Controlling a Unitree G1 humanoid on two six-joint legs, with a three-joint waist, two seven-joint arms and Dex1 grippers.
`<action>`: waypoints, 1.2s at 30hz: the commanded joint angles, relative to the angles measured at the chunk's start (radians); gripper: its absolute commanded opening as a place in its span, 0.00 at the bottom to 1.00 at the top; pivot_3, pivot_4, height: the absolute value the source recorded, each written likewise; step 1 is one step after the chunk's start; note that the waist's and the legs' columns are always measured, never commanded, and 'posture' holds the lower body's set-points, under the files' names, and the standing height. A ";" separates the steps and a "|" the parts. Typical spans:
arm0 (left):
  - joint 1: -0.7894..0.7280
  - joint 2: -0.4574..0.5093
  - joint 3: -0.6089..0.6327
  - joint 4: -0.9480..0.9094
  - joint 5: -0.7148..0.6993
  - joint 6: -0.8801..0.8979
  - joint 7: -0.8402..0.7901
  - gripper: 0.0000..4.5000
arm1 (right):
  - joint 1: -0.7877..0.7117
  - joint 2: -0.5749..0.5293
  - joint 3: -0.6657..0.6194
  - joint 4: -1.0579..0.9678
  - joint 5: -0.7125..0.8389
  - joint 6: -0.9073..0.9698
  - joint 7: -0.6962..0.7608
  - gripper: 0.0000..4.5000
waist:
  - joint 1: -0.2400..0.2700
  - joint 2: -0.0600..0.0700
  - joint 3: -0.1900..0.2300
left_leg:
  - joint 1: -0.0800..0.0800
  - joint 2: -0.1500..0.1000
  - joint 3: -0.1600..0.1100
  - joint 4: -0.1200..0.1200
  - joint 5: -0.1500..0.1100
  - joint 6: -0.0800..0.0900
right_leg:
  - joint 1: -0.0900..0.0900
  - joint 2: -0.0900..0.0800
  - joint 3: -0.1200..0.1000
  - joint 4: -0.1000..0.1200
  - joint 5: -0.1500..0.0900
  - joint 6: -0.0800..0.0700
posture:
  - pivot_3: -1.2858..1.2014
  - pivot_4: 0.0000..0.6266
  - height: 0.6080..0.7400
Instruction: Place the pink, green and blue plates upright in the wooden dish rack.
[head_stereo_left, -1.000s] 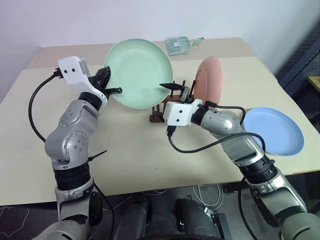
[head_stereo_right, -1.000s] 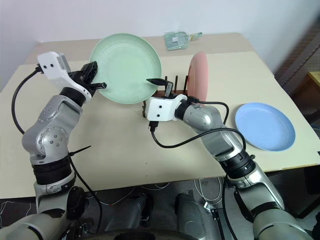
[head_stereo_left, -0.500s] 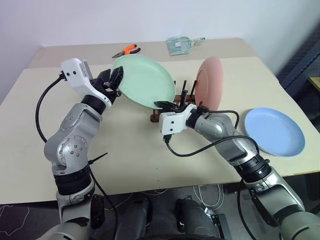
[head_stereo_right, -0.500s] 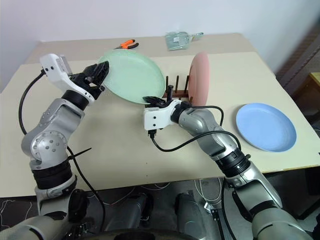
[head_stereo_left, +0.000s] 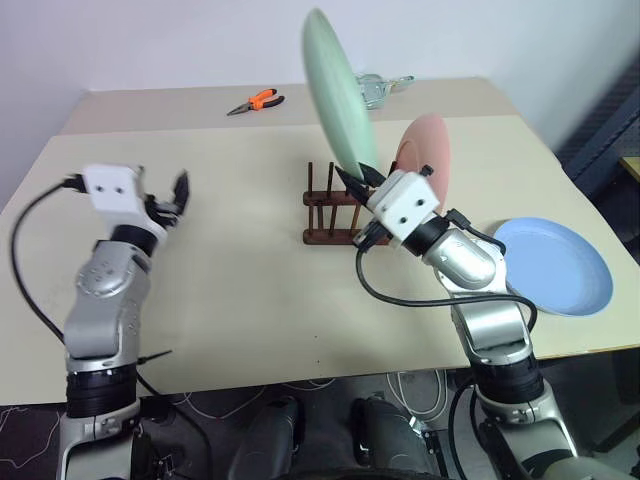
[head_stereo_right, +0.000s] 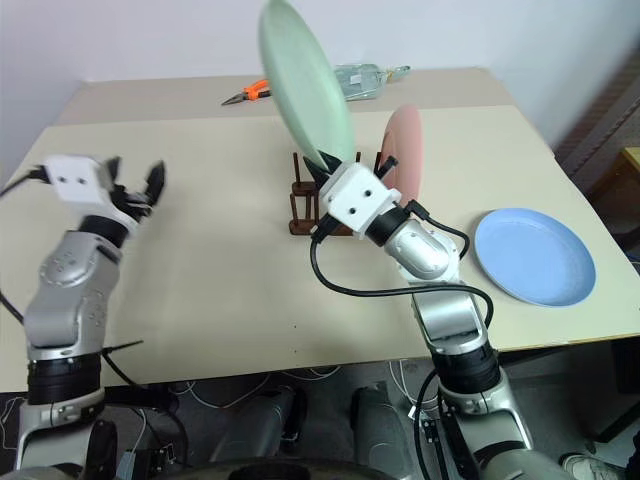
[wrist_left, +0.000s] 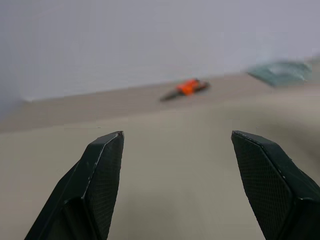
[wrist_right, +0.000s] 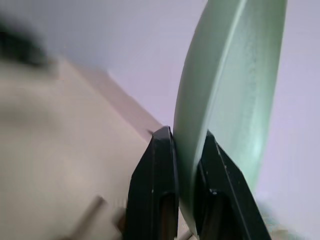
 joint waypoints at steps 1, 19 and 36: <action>0.086 -0.009 -0.133 -0.045 0.046 -0.098 -0.123 0.78 | 0.025 0.064 -0.070 -0.100 0.174 0.168 -0.042 0.03 | -0.003 0.001 0.000 | 0.000 0.000 0.000 -0.001 0.000 0.000 | 0.000 0.000 0.000 0.000 0.000 0.000 | 0.52 0.24 1.00; 0.163 -0.086 -0.230 -0.111 0.040 -0.081 -0.236 0.79 | -0.079 0.054 -0.141 0.023 0.336 0.429 -0.161 0.19 | -0.005 0.004 0.002 | 0.000 0.001 0.001 -0.002 0.001 0.002 | -0.002 0.000 0.000 0.000 0.000 -0.001 | 0.52 0.24 1.00; 0.163 -0.092 -0.239 -0.098 0.061 -0.085 -0.254 0.79 | -0.153 -0.143 -0.043 0.041 0.149 0.198 -0.106 0.94 | -0.003 0.005 0.002 | 0.000 0.001 0.001 -0.002 0.001 0.002 | -0.001 0.000 0.000 0.000 -0.001 -0.001 | 0.52 0.24 1.00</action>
